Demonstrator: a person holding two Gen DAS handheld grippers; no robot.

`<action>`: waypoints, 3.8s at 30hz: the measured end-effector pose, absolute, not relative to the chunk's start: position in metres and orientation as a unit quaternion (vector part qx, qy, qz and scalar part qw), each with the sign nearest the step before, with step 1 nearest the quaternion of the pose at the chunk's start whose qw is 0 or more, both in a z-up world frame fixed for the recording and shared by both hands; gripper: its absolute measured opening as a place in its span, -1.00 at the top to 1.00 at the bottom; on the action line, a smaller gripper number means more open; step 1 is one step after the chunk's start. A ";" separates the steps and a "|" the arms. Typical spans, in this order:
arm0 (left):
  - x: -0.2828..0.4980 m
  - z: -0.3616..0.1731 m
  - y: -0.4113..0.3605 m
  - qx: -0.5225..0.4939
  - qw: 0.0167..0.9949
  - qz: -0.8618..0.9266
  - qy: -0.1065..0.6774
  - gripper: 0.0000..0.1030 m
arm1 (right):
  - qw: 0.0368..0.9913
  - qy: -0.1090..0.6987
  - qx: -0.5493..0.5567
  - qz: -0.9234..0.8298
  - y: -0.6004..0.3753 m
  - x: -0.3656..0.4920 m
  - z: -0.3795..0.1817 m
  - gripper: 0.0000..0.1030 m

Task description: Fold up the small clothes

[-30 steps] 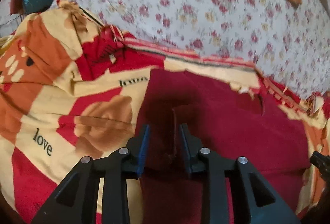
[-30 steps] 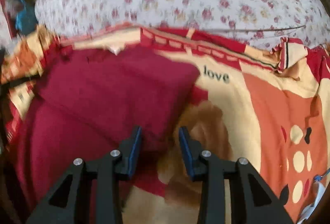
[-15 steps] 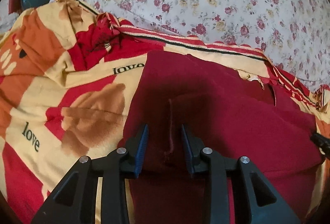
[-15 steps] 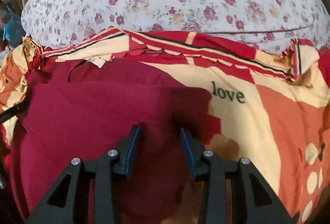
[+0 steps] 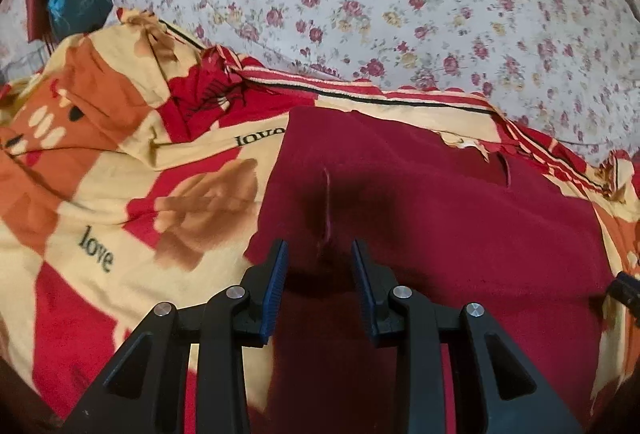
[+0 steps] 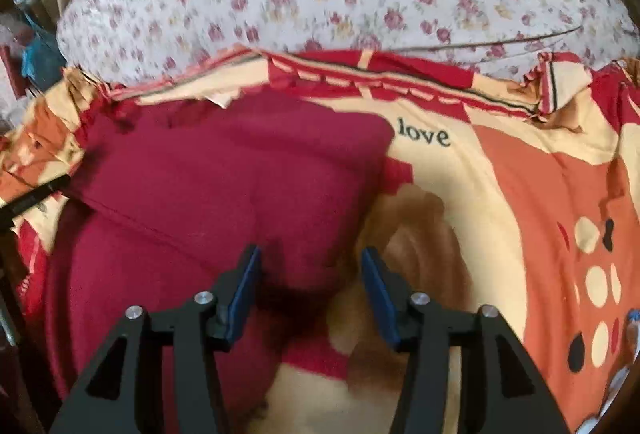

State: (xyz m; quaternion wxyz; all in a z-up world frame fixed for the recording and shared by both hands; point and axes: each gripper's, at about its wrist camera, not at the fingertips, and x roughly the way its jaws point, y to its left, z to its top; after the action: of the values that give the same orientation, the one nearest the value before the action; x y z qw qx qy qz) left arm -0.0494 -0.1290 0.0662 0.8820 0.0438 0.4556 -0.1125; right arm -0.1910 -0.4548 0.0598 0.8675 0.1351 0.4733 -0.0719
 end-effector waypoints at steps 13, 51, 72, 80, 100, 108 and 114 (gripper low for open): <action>-0.138 0.060 -0.085 0.015 0.848 -0.154 0.507 0.71 | 0.848 0.506 0.157 0.028 -0.403 -0.278 0.062 -0.27; -0.256 0.008 -0.040 -0.001 0.795 -0.181 0.580 0.64 | 0.760 0.612 0.193 0.105 -0.346 -0.379 -0.012 -0.24; -0.266 0.034 -0.043 0.000 0.787 -0.229 0.572 1.00 | 0.804 0.542 0.174 0.174 -0.331 -0.388 0.028 0.85; -0.250 0.104 -0.012 -0.044 0.835 -0.238 0.493 1.00 | 0.837 0.460 0.209 0.212 -0.358 -0.387 0.100 0.85; -0.257 0.131 -0.023 -0.015 0.872 -0.212 0.440 1.00 | 0.850 0.412 0.259 0.201 -0.373 -0.380 0.113 0.85; -0.260 0.136 -0.018 -0.019 0.877 -0.211 0.432 1.00 | 0.854 0.405 0.254 0.204 -0.374 -0.382 0.118 0.85; -0.266 0.151 -0.014 -0.028 0.884 -0.216 0.414 1.00 | 0.856 0.400 0.251 0.209 -0.377 -0.381 0.120 0.85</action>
State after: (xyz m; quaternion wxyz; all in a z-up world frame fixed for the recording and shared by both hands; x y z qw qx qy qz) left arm -0.2665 -0.0138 0.1511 0.8837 -0.0275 0.4143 -0.2162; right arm -0.3812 -0.3774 0.1201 0.8564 0.2511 0.3997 0.2091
